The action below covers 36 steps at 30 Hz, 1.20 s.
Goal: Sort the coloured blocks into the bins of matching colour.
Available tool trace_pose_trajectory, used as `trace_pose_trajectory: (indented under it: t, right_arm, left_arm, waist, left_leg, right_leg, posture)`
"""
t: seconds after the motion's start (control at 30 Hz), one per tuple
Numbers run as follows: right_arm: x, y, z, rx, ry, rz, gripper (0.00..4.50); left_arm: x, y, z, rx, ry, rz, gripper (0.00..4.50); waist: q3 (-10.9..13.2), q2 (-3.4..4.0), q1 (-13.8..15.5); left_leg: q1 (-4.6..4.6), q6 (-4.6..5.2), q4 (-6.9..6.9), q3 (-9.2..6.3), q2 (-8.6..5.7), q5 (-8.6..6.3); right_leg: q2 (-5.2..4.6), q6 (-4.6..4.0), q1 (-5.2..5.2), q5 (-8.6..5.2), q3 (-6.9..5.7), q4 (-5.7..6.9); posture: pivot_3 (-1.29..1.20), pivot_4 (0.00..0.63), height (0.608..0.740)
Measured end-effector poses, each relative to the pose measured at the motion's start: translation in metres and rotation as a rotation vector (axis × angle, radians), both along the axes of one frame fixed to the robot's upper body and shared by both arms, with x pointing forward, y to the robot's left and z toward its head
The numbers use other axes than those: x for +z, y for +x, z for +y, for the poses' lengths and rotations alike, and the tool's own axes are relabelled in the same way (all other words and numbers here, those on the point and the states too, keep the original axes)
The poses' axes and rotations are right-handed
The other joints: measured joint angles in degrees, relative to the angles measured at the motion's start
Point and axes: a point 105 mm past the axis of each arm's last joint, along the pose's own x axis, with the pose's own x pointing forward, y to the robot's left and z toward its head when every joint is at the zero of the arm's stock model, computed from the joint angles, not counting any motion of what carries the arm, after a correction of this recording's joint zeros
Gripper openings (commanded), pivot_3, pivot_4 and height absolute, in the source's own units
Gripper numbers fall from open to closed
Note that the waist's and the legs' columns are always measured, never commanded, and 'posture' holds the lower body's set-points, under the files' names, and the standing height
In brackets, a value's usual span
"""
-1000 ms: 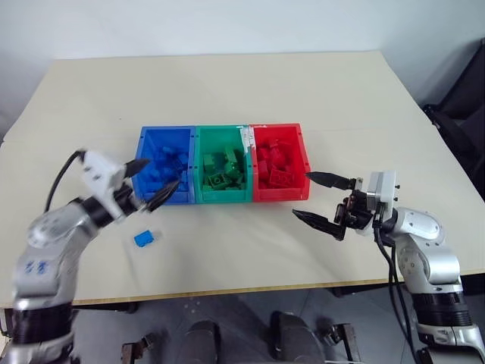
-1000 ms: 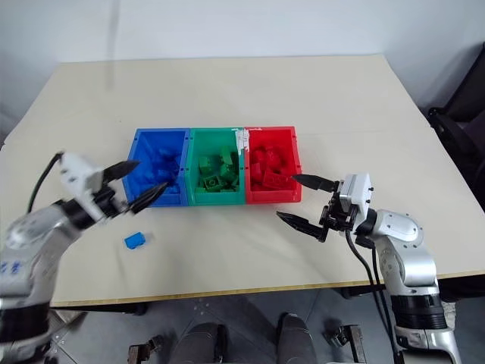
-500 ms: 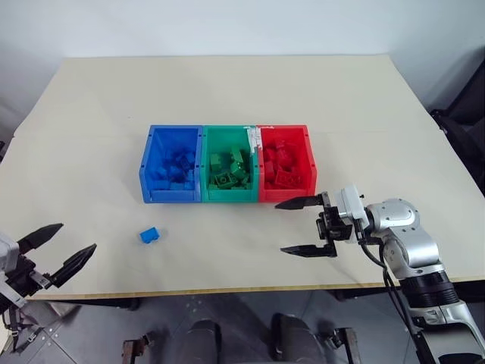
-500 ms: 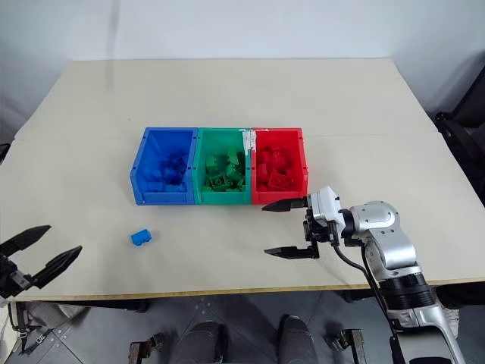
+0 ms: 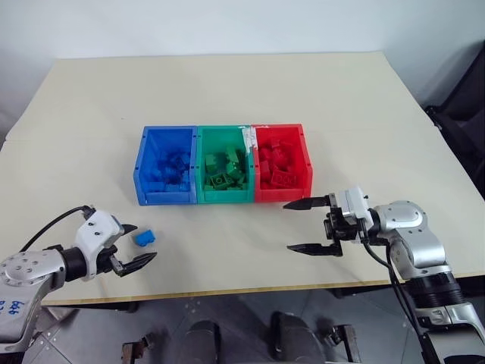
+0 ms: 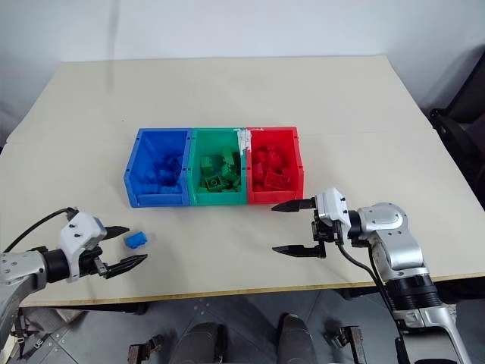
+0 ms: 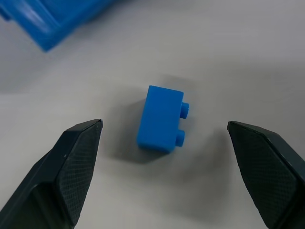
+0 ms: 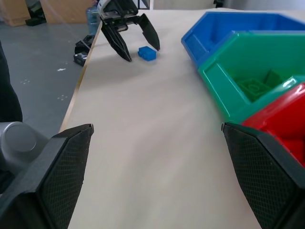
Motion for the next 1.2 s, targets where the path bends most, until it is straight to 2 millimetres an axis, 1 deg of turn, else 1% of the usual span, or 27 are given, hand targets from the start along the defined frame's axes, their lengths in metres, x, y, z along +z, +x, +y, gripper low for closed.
trace_pose_trajectory:
  t: [0.03, 0.13, 0.17, 0.27, 0.33, 0.37, 0.47, 0.5, 0.53, 0.6, 0.67, 0.7, 0.77, 0.83, 0.93, 1.0, 1.07, 1.13, 1.2]
  right_arm:
    - [0.0, 0.0, 0.0, -0.003, 0.001, 0.0, 4.5]
    - [-0.002, -0.005, 0.001, -0.006, 0.003, -0.002, 4.5]
    - [-0.003, -0.006, 0.001, -0.008, 0.004, 0.002, 4.5]
    - [-0.004, -0.008, 0.001, -0.019, 0.005, 0.005, 4.5]
    - [-0.005, -0.009, 0.0, -0.027, 0.004, 0.006, 4.5]
    - [-0.005, -0.009, 0.0, -0.033, 0.006, 0.003, 4.5]
    - [-0.003, -0.008, -0.003, -0.065, 0.016, -0.009, 4.5]
    - [-0.003, -0.008, -0.003, -0.073, 0.019, -0.012, 4.5]
    - [-0.003, -0.008, -0.004, -0.085, 0.023, -0.014, 4.5]
    - [-0.002, -0.007, -0.007, -0.123, 0.037, -0.02, 4.5]
    - [0.004, -0.002, -0.012, -0.2, 0.087, -0.041, 4.5]
    - [0.01, 0.002, -0.014, -0.255, 0.143, -0.057, 4.5]
    - [0.022, 0.01, -0.017, -0.352, 0.246, -0.086, 4.5]
    - [0.03, 0.015, -0.023, -0.437, 0.301, -0.114, 4.5]
    - [0.037, 0.017, -0.028, -0.508, 0.331, -0.143, 4.5]
    - [0.039, 0.016, -0.03, -0.537, 0.341, -0.157, 4.5]
    - [0.038, 0.013, -0.03, -0.539, 0.336, -0.161, 4.5]
    - [0.037, 0.013, -0.031, -0.538, 0.322, -0.164, 4.5]
    - [0.038, 0.012, -0.031, -0.523, 0.298, -0.171, 4.5]
  left_arm:
    - [0.0, 0.001, 0.0, -0.002, 0.004, 0.005, 3.87]
    - [0.001, 0.002, 0.0, -0.014, 0.018, 0.025, 2.89]
    - [0.001, 0.002, 0.0, -0.015, 0.015, 0.029, 2.63]
    - [0.002, 0.006, 0.001, -0.015, 0.007, 0.028, 1.57]
    - [0.002, 0.008, 0.002, -0.017, 0.003, 0.019, 0.98]
    - [0.002, 0.009, 0.002, -0.02, -0.001, 0.014, 0.95]
    - [0.004, 0.011, -0.006, -0.034, -0.076, -0.008, 0.95]
    - [0.007, 0.012, -0.013, -0.048, -0.134, -0.021, 0.95]
    - [0.015, 0.014, -0.019, -0.062, -0.204, -0.049, 0.95]
    - [0.041, 0.019, -0.033, -0.099, -0.319, -0.129, 0.95]
    - [0.074, 0.03, -0.042, -0.124, -0.355, -0.246, 0.95]
    - [0.089, 0.036, -0.043, -0.117, -0.363, -0.304, 0.95]
    - [0.106, 0.046, -0.047, -0.104, -0.364, -0.368, 0.95]
    - [0.113, 0.059, -0.053, -0.093, -0.349, -0.389, 0.95]
    - [0.109, 0.081, -0.058, -0.054, -0.348, -0.372, 0.95]
    - [0.1, 0.091, -0.06, -0.04, -0.337, -0.338, 1.67]
    - [0.091, 0.101, -0.057, -0.01, -0.315, -0.309, 2.2]
    - [0.084, 0.105, -0.053, 0.008, -0.297, -0.296, 2.84]
    - [0.083, 0.103, -0.051, 0.003, -0.298, -0.293, 3.51]
  waist:
    - [0.0, 0.0, 0.05]
    - [0.0, 0.01, 0.22]
    - [0.0, 0.01, 0.23]
    - [0.0, 0.01, 0.26]
    - [0.0, 0.01, 0.26]
    - [0.0, 0.01, 0.27]
    - [0.0, 0.01, 0.47]
    - [0.0, 0.0, 0.54]
    - [0.0, 0.0, 0.61]
    - [0.01, -0.03, 0.74]
    - [0.01, -0.03, 0.79]
    - [0.01, -0.03, 0.74]
    - [0.01, -0.03, 0.6]
    - [0.01, -0.02, 0.47]
    - [0.01, -0.02, 0.44]
    - [0.01, -0.02, 0.35]
    - [0.01, -0.02, 0.31]
    - [0.01, -0.02, 0.22]
    - [0.01, -0.02, 0.26]
  left_leg:
    - [0.0, 0.0, 0.01, 0.01, 0.0, 0.0]
    - [0.01, 0.0, 0.02, 0.02, 0.0, 0.0]
    - [0.02, 0.0, 0.02, 0.03, 0.0, 0.0]
    - [0.03, 0.0, 0.03, 0.03, 0.0, 0.0]
    - [0.03, 0.0, 0.03, 0.03, 0.0, 0.0]
    - [0.03, 0.0, 0.03, 0.03, 0.0, 0.0]
    - [0.02, 0.01, 0.06, 0.02, 0.0, 0.0]
    - [0.0, 0.01, 0.07, 0.01, 0.0, 0.0]
    - [-0.02, 0.01, 0.09, -0.02, 0.0, 0.0]
    - [-0.05, 0.01, 0.13, -0.06, 0.0, 0.0]
    - [0.0, -0.01, 0.14, -0.07, -0.01, 0.01]
    - [0.03, -0.03, 0.15, -0.05, -0.02, 0.02]
    - [0.04, -0.04, 0.14, -0.03, -0.02, 0.03]
    - [0.03, -0.04, 0.13, -0.02, -0.04, 0.02]
    - [0.02, -0.03, 0.12, -0.01, -0.05, 0.02]
    - [0.02, -0.02, 0.12, 0.02, -0.05, 0.02]
    - [0.01, -0.02, 0.11, 0.04, -0.04, 0.02]
    - [0.01, -0.02, 0.1, 0.05, -0.04, 0.01]
    - [0.0, -0.01, 0.11, 0.05, -0.04, 0.01]
  right_leg:
    - [0.0, 0.0, 0.0, 0.0, 0.0, 0.0]
    - [-0.01, 0.0, 0.0, 0.0, 0.01, 0.0]
    - [-0.01, 0.0, 0.01, 0.0, 0.01, 0.01]
    - [-0.01, 0.0, 0.02, 0.0, 0.01, 0.03]
    - [-0.01, 0.0, 0.02, 0.0, 0.02, 0.03]
    - [-0.01, 0.0, 0.02, 0.0, 0.02, 0.03]
    - [-0.01, 0.0, 0.02, 0.0, 0.02, 0.03]
    - [-0.01, 0.01, 0.03, 0.0, 0.01, 0.03]
    - [-0.02, 0.01, 0.03, 0.01, 0.0, 0.04]
    - [-0.03, 0.01, 0.03, 0.01, -0.01, 0.05]
    - [-0.03, 0.02, 0.07, 0.01, -0.01, 0.08]
    - [-0.03, 0.02, 0.08, 0.01, -0.01, 0.09]
    - [-0.03, 0.02, 0.08, 0.01, -0.01, 0.11]
    - [-0.02, 0.02, 0.07, 0.01, 0.0, 0.1]
    - [-0.02, 0.02, 0.06, 0.01, -0.01, 0.09]
    - [-0.01, 0.02, 0.05, 0.01, 0.0, 0.07]
    - [0.0, 0.02, 0.04, 0.01, 0.0, 0.05]
    - [0.0, 0.03, 0.03, 0.01, 0.01, 0.05]
    - [0.0, 0.02, 0.02, 0.01, 0.01, 0.06]
  posture:
    - [0.0, 0.15, 0.74]
    - [0.0, 0.15, 0.74]
    - [0.0, 0.15, 0.74]
    - [0.0, 0.15, 0.74]
    - [0.0, 0.15, 0.74]
    - [0.0, 0.15, 0.74]
    - [0.0, 0.15, 0.74]
    - [0.0, 0.15, 0.74]
    - [0.0, 0.15, 0.74]
    - [0.0, 0.15, 0.74]
    - [0.0, 0.15, 0.74]
    - [0.0, 0.15, 0.74]
    - [0.0, 0.15, 0.74]
    - [0.0, 0.15, 0.74]
    - [0.0, 0.15, 0.74]
    - [0.0, 0.15, 0.74]
    - [0.0, 0.15, 0.74]
    - [0.0, 0.15, 0.74]
    - [0.0, 0.15, 0.74]
